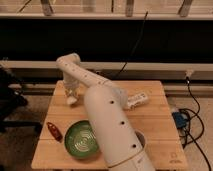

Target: Place the white sponge in the ceramic bowl

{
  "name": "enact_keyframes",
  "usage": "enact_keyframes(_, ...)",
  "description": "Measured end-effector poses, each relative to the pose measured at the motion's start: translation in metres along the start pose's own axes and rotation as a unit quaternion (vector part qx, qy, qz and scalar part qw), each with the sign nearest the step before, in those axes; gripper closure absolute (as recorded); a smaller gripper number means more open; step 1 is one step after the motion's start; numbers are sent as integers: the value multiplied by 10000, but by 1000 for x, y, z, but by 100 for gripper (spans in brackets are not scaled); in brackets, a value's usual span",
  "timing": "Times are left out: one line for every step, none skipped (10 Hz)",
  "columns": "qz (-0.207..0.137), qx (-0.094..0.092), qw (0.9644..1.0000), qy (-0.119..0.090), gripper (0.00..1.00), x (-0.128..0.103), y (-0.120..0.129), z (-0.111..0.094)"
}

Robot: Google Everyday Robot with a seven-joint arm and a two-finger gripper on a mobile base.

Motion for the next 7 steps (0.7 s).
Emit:
enact_keyframes(-84, 33, 10000, 13, 100, -5, -6, -6)
enact_keyframes(-139, 60, 9999, 31, 100, -10, -10, -12)
enact_keyframes(-159, 67, 9998, 49, 100, -13, -10, -17)
enact_keyframes(-189, 85, 9998, 51, 100, -21, -11, -24)
enact_keyframes(-207, 93, 9997, 47, 100, -29, -10, -30)
enact_keyframes(-215, 109, 9997, 47, 100, -34, -8, -34)
enact_keyframes(-231, 116, 9997, 34, 100, -40, -6, -38)
